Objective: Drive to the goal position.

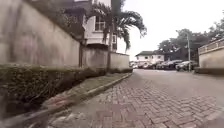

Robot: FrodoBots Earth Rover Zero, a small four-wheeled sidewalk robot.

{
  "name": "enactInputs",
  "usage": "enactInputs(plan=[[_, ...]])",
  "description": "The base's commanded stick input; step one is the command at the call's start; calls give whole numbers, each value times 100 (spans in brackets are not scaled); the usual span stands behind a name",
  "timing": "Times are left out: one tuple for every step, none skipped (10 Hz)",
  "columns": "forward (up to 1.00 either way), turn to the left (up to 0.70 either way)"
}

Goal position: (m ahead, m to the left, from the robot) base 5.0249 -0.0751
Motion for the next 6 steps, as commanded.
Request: enactInputs(plan=[[70, -35], [70, -23], [70, -1], [70, 0], [70, 0], [70, 0]])
